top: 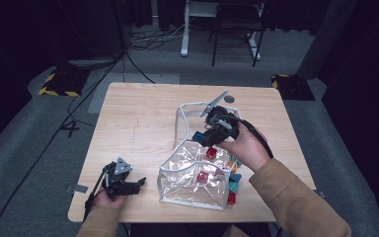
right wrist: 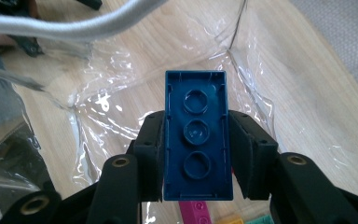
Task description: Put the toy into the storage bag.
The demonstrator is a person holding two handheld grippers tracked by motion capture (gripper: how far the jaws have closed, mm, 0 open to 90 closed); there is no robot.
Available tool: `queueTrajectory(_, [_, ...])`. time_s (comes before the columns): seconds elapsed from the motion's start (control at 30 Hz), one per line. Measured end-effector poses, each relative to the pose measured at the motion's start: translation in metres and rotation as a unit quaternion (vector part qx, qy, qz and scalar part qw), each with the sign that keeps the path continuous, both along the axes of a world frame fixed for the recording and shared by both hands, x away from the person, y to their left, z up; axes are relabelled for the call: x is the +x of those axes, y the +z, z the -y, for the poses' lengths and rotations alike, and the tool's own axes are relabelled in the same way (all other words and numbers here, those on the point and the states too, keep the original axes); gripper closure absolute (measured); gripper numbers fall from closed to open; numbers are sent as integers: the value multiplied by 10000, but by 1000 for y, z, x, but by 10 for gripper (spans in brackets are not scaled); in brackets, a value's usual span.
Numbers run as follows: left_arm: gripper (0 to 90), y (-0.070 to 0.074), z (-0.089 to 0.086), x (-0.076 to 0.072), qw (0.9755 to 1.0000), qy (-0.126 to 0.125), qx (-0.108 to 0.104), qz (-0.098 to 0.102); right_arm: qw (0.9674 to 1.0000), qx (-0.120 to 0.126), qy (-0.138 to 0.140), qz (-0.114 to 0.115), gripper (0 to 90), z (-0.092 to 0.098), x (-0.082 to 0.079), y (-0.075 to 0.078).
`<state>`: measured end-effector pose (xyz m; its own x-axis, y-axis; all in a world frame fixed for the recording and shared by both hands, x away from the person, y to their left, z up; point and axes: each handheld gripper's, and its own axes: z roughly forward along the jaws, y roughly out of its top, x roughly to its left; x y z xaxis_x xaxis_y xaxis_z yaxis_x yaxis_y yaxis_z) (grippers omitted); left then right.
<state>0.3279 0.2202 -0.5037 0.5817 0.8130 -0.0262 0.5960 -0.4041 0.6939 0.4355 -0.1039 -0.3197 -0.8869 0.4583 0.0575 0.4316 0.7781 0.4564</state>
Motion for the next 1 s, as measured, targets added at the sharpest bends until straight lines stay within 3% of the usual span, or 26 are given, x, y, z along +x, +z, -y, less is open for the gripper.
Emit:
queueTrajectory(0.17, [210, 0, 0, 0, 10000, 0, 1, 0, 10000, 3, 35, -65, 532, 0, -1, 0])
queueTrajectory(0.57, [209, 0, 0, 0, 10000, -1, 2, -2, 9974, 702, 11, 160, 481, 16, -13, 18])
queueTrajectory(0.8, [209, 0, 0, 0, 10000, -14, 19, -20, 9910, 1263, -10, 440, 482, 42, -26, 33])
queueTrajectory(1.0, [209, 0, 0, 0, 10000, -13, 19, -20, 9846, 1594, -56, 711, 485, 64, -39, 43])
